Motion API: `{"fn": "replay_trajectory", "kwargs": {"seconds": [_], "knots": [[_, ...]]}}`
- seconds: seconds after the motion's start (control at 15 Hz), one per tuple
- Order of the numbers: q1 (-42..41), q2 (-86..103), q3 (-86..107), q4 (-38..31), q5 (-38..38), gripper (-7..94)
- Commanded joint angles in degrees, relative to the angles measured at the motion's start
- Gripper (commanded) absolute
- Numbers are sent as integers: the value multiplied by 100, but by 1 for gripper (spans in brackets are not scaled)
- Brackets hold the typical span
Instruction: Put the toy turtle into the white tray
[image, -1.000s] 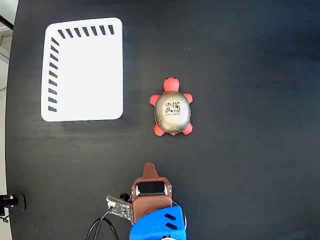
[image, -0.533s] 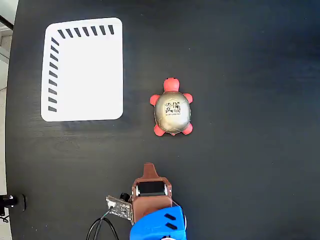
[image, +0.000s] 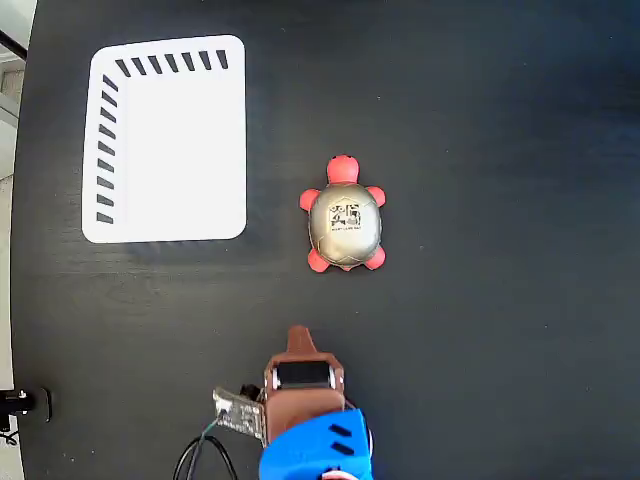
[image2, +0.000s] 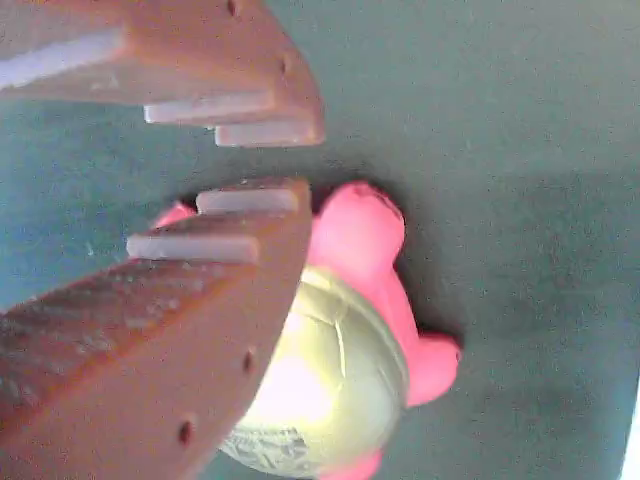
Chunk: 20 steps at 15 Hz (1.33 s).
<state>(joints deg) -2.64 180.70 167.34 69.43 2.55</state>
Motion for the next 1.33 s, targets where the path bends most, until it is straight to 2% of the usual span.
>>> {"fn": "replay_trajectory", "kwargs": {"seconds": [0.0, 0.13, 0.27, 0.6, 1.07, 1.27], "knots": [[149, -870, -1028, -457, -264, 0], [308, -1863, -2083, -536, -694, 0], [527, -2777, -3164, -123, -1345, 0], [1081, -5089, -5379, 510, -3656, 0], [809, -7559, -8684, 2514, -5897, 0], [879, -7963, -9009, 2716, -6917, 0]]}}
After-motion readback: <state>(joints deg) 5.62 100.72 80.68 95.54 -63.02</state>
